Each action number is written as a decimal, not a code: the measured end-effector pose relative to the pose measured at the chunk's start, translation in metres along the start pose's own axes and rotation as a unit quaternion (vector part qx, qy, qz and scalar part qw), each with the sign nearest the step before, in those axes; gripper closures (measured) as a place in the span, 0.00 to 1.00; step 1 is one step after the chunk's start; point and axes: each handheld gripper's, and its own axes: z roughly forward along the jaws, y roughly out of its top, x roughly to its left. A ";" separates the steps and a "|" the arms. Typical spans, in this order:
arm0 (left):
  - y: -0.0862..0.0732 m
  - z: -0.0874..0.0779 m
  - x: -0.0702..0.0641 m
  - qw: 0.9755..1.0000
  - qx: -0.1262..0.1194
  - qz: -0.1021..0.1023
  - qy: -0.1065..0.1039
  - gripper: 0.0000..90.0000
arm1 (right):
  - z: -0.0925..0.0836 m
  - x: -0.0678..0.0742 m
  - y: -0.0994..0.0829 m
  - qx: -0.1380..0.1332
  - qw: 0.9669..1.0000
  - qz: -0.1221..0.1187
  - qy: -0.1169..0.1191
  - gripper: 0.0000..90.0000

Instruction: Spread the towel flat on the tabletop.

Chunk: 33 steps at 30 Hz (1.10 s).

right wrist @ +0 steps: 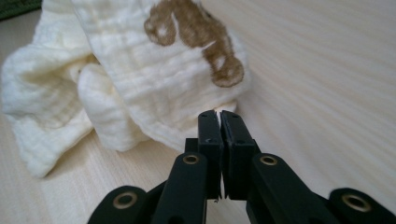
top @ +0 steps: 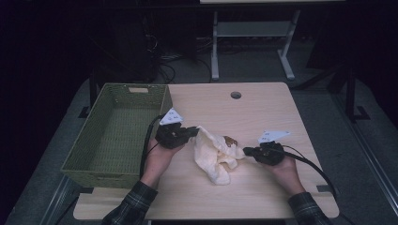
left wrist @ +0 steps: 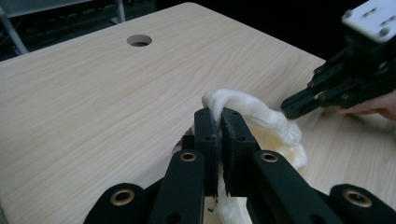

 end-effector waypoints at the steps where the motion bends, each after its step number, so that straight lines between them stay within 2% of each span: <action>1: 0.001 0.000 -0.001 1.000 -0.002 -0.003 0.000 0.95 | -0.006 -0.001 0.001 -0.003 1.000 -0.002 -0.004 0.97; 3: 0.003 0.001 -0.001 1.000 -0.004 -0.004 -0.002 0.95 | -0.018 -0.004 0.003 -0.014 1.000 -0.006 -0.012 0.97; 8: 0.009 0.007 -0.006 1.000 -0.004 0.001 -0.010 0.96 | -0.051 -0.010 0.004 -0.046 0.998 0.003 -0.034 0.98; 12: 0.016 0.013 -0.009 1.000 -0.002 0.006 -0.018 0.96 | -0.074 -0.016 0.003 -0.060 0.997 0.007 -0.053 0.98; 14: 0.019 0.015 -0.011 1.000 -0.006 0.005 -0.023 0.96 | -0.085 -0.018 0.003 -0.068 0.996 0.009 -0.063 0.98; 15: 0.021 0.017 -0.011 1.000 -0.004 0.005 -0.026 0.96 | -0.096 -0.020 0.003 -0.075 0.994 0.007 -0.074 0.98; 18: 0.025 0.020 -0.014 0.999 -0.005 0.009 -0.033 0.96 | -0.107 -0.020 0.005 -0.083 0.993 0.004 -0.085 0.98; 21: 0.032 0.021 -0.019 0.999 -0.011 0.011 -0.038 0.96 | -0.129 -0.020 0.014 -0.098 0.990 -0.009 -0.105 0.98; 23: 0.039 0.019 -0.020 0.999 -0.013 0.021 -0.040 0.96 | -0.134 -0.020 0.017 -0.101 0.989 -0.012 -0.109 0.98; 25: 0.045 0.017 -0.021 0.999 -0.021 0.023 -0.041 0.96 | -0.146 -0.019 0.028 -0.110 0.987 -0.022 -0.119 0.98; 28: 0.053 0.013 -0.021 0.999 -0.027 0.028 -0.037 0.96 | -0.151 -0.019 0.035 -0.116 0.985 -0.030 -0.125 0.98; 30: 0.056 0.013 -0.019 0.999 -0.025 0.030 -0.034 0.96 | -0.153 -0.019 0.041 -0.117 0.984 -0.036 -0.130 0.98; 33: 0.054 0.020 -0.014 0.999 -0.015 0.022 -0.029 0.95 | -0.146 -0.024 0.046 -0.110 0.984 -0.039 -0.137 0.98</action>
